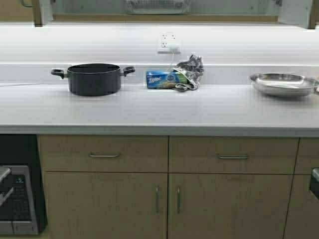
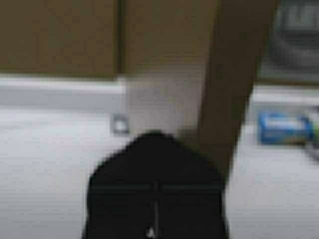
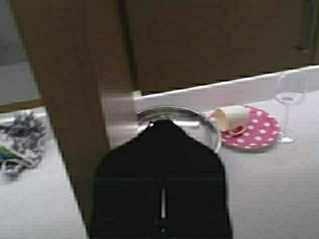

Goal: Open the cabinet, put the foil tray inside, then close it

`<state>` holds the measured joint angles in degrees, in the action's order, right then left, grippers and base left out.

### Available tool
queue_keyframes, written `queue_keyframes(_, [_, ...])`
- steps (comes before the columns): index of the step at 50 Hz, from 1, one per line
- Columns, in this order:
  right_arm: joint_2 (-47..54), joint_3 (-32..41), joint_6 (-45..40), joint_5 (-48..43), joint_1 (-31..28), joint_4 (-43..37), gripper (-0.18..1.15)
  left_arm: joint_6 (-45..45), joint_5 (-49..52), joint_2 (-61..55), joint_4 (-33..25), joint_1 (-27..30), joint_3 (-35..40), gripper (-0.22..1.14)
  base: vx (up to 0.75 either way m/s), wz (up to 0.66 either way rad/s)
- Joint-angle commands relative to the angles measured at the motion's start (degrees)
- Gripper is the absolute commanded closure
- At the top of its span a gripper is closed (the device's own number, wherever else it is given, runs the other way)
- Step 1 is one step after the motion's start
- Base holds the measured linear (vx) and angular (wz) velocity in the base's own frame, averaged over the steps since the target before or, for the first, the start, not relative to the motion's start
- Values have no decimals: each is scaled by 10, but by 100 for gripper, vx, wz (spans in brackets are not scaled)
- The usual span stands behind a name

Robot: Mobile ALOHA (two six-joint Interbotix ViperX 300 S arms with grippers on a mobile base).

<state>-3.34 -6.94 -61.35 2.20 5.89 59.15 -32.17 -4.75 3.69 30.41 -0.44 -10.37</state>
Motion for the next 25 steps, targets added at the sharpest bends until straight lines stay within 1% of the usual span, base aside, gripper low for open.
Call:
queue_keyframes(1, [-58,-35,24,-11,-53,3,90,1,-24,59,3,-12,-34,87,1,0])
queue_keyframes(10, [-142,-140,29,-6,-82,-8,90,2,-26,120,2,-12,-114,87,1,1])
queue_keyframes(17, [-213,-217,32,-7,-121,-12,90,0,-45,165,2,-18,-171,87,1,0])
queue_keyframes(25, [-258,-272,32,-6,-160,-18,90,0,-64,198,2,-29,-203,87,1,0])
